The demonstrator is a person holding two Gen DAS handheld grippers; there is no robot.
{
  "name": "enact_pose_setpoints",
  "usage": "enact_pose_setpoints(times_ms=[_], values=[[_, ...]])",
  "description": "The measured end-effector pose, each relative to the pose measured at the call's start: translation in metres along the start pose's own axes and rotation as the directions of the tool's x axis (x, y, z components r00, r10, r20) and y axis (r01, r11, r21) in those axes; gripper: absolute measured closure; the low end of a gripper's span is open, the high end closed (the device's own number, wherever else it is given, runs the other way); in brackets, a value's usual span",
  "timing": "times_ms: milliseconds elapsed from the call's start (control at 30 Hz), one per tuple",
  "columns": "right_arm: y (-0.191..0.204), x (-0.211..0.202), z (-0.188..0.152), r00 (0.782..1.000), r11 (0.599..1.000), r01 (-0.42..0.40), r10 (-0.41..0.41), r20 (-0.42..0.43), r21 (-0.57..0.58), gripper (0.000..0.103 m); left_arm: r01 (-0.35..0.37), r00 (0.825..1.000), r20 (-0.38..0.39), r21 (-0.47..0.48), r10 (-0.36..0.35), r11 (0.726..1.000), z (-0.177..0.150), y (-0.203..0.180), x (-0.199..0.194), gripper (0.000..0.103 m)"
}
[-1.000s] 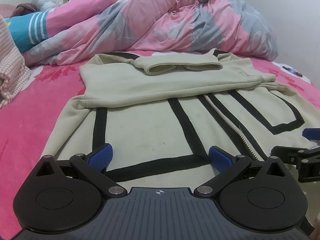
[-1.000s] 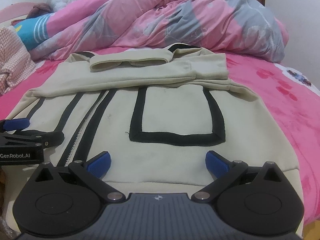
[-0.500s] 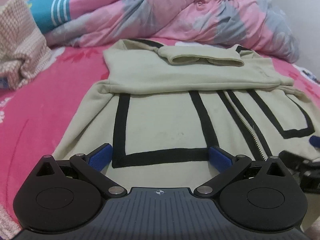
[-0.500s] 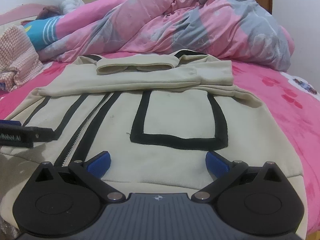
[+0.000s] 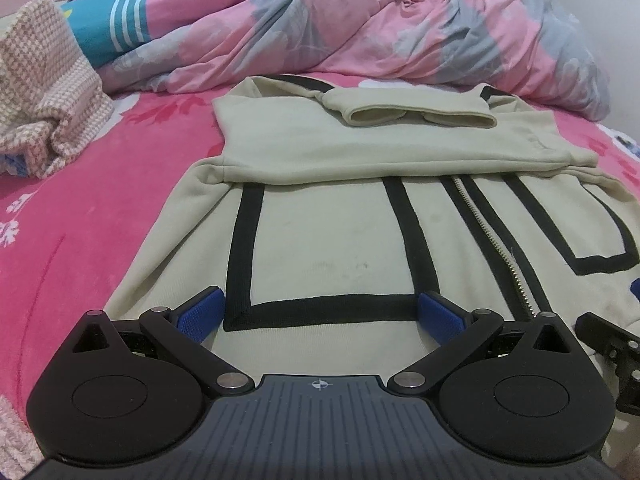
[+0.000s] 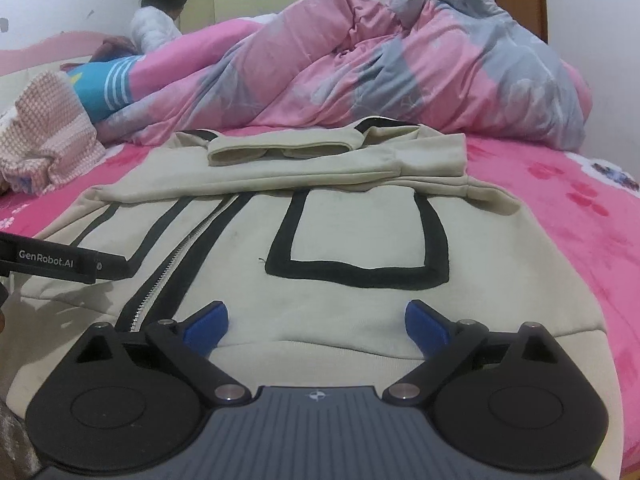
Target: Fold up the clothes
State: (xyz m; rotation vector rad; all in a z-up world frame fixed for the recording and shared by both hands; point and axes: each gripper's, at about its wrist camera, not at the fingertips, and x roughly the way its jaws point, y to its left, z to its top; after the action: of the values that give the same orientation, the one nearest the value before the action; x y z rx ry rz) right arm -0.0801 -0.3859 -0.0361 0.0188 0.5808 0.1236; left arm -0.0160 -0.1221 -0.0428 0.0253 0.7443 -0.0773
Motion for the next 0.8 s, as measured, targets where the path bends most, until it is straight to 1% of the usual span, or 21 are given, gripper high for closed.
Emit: enact_pose_setpoints(times_ms=[800], values=[[0.0042,0.0022,-0.0029,1.000,1.000,0.016,-0.016,0.004,-0.013,0.004,-0.011,1.000,0.004,0.000,0.011,1.000,-0.0027,-0.0018,-0.0013,0.000]])
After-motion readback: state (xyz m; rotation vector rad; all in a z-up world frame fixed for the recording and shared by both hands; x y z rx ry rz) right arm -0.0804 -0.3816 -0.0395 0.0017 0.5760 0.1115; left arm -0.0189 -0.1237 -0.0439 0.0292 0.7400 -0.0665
